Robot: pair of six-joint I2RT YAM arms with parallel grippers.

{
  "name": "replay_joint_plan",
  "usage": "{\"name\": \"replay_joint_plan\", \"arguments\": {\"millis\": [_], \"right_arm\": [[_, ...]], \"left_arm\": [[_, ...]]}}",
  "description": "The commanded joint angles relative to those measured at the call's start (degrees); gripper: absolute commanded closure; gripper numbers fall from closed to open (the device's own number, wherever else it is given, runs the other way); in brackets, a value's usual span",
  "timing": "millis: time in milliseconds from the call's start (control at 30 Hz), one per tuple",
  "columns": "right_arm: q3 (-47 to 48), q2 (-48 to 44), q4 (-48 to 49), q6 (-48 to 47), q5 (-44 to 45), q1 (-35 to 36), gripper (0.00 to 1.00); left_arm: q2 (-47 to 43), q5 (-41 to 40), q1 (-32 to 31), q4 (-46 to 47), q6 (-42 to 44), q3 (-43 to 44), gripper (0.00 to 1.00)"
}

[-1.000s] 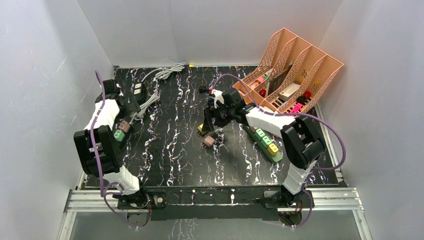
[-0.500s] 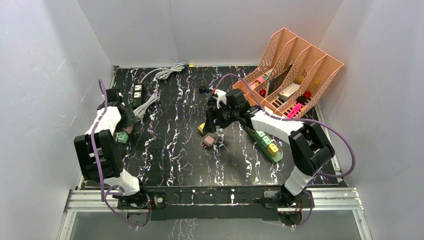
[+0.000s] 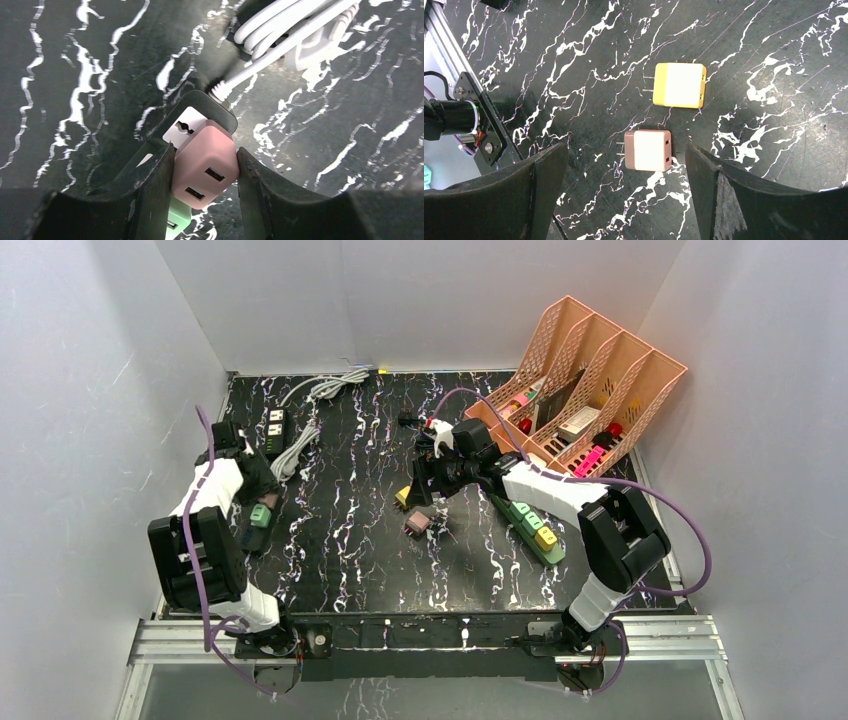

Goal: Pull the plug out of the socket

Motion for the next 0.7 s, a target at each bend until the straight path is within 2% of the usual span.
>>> {"name": "replay_joint_plan", "arguments": {"millis": [0,233,500,667], "right_arm": [[-0.59,-3.13,2.81,0.70,0.61,0.81,0.06],[-0.19,-3.37,4.36,-0.39,3.24,4.62,0.07],[1.88,-0.91,6.26,-0.80,2.84,7.33,0.07],[4.65,2.11,9.98,-2.54,4.44,12.22,0.02]], "left_arm": [[-2.42,8.12,-3.51,0.13,-5.80,0.79,1.00],[-2.35,4.59,-14.55,2.01,-16.21,5.73,1.00],[-0.24,0.31,-21.46,6.94,-27.90,5.31,1.00],[2.03,0.88,-24.89,9.68,-31.16,6.09,1.00]]}}
